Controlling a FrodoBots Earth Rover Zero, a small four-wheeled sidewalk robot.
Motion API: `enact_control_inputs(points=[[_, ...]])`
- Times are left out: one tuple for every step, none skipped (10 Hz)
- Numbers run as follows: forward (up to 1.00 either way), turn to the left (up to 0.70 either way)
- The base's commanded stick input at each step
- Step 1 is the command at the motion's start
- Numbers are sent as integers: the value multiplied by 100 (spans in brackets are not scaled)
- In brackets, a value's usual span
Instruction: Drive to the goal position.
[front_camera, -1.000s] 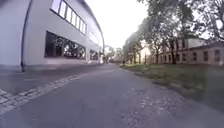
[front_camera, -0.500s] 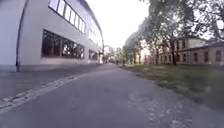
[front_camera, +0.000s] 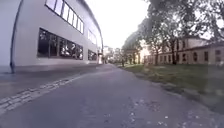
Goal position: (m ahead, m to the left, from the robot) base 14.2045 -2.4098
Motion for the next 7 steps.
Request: enact_control_inputs(points=[[70, 0], [70, 0], [70, 0], [70, 0], [70, 0], [70, 0], [70, 0]])
